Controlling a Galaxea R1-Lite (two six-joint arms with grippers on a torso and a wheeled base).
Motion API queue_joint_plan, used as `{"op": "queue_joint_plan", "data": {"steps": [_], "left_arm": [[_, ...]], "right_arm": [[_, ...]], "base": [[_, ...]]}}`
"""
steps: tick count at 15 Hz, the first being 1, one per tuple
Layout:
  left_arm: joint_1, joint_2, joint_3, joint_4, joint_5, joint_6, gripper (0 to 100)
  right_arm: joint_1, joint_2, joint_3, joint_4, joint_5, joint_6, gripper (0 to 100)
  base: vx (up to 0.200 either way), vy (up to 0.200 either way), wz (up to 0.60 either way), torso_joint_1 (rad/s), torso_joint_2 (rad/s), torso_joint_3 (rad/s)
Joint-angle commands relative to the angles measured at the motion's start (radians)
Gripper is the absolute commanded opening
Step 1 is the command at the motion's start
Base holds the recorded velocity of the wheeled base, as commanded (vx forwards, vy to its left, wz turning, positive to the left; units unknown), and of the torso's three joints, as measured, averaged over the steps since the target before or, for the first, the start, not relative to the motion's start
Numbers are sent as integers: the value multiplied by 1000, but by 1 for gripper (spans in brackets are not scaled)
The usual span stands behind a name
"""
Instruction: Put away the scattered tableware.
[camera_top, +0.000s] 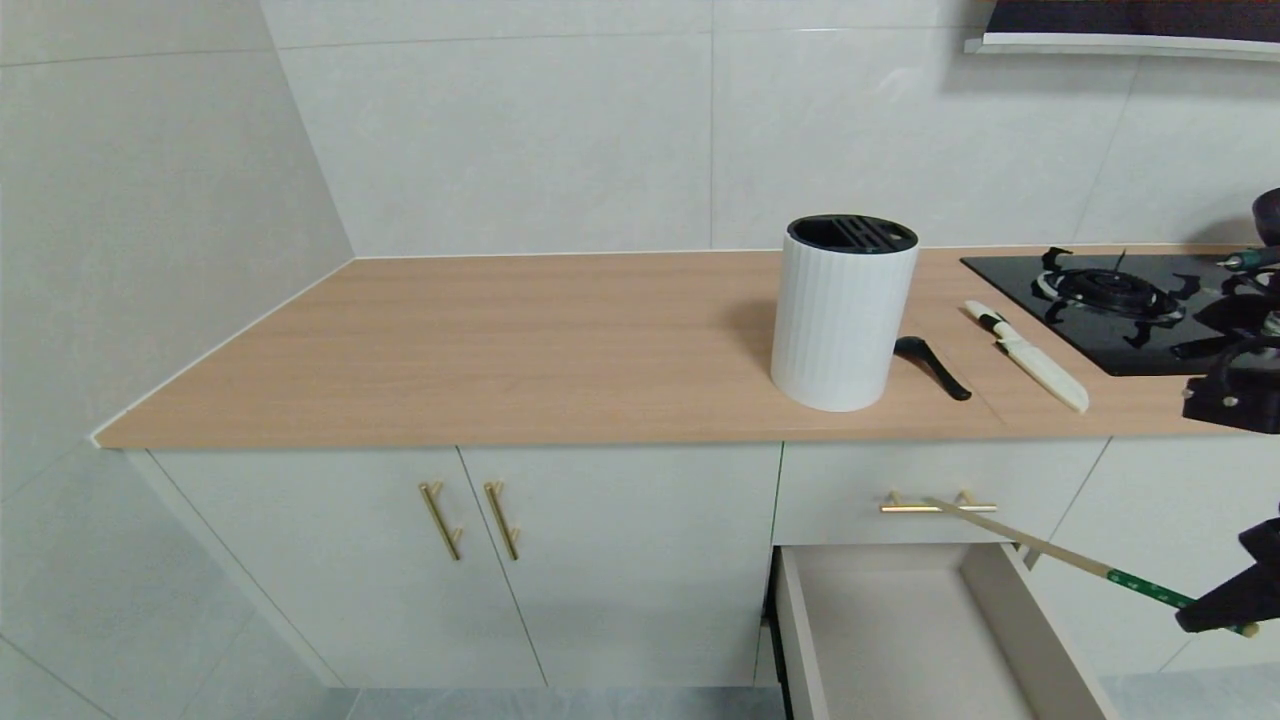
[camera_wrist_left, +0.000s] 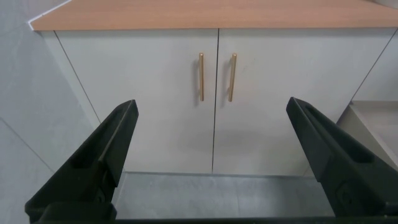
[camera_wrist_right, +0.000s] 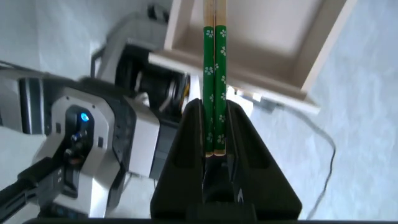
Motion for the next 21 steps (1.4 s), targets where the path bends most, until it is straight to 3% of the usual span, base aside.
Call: {"op": "queue_joint_plan", "data": {"steps": [1, 6, 21], "left_arm": [[-1, 1, 0, 0, 0, 0, 100], [0, 1, 0, 0, 0, 0, 100], [-1, 1, 0, 0, 0, 0, 100]], "right_arm": [[3, 134, 8, 2, -1, 1, 0], [4, 170, 8, -12, -1, 3, 0], [10, 170, 87, -161, -4, 7, 0]], "base": [[0, 0, 0, 0, 0, 0], [0, 0, 0, -77, 194, 113], [0, 0, 0, -171, 471, 298]]}}
